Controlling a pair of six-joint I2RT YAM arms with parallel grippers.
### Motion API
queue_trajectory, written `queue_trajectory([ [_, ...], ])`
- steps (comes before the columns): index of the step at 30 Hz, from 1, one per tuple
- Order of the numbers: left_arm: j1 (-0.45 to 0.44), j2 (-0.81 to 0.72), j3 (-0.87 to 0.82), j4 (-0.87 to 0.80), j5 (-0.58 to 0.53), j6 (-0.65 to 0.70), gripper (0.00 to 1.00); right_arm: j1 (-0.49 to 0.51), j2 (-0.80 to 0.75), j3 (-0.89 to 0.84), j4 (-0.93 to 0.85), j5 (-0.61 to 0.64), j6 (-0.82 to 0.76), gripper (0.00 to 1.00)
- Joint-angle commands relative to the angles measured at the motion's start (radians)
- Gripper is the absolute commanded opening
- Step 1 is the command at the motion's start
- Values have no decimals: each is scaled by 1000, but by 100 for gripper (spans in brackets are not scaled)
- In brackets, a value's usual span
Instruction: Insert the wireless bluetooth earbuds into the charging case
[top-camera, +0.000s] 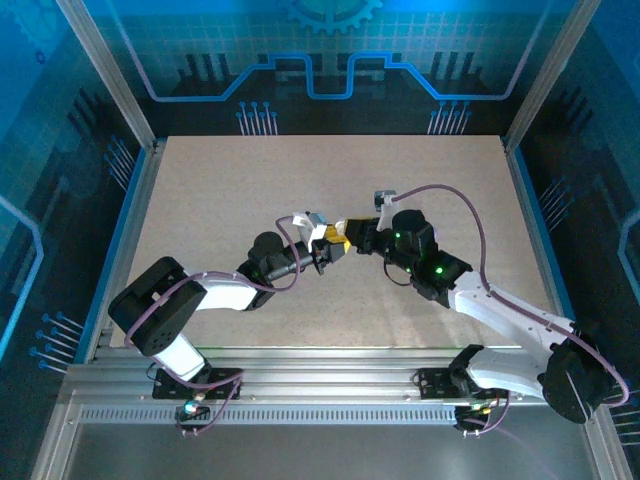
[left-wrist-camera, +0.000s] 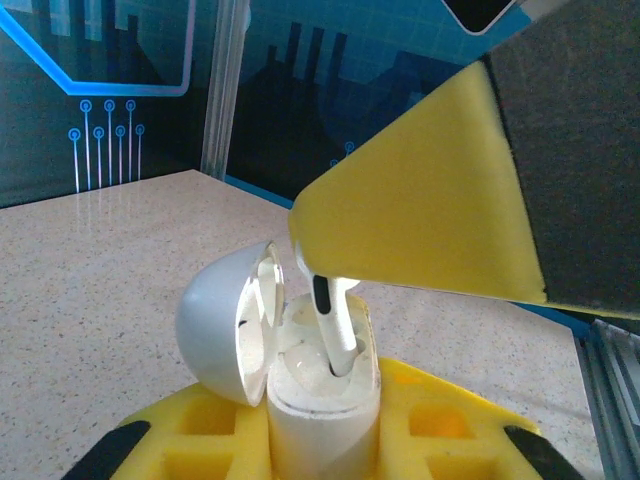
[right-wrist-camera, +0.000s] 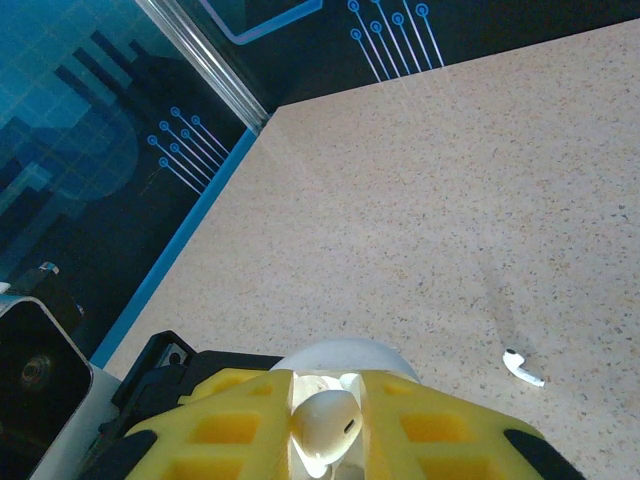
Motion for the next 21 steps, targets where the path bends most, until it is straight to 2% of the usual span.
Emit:
queue_trajectory([
  [1, -8, -39, 18, 62, 8, 17, 16, -8, 8, -14, 22, 17, -12, 22],
  [21, -8, -66, 19, 53, 3, 30, 17, -9, -24, -53, -21, 19, -6, 25],
])
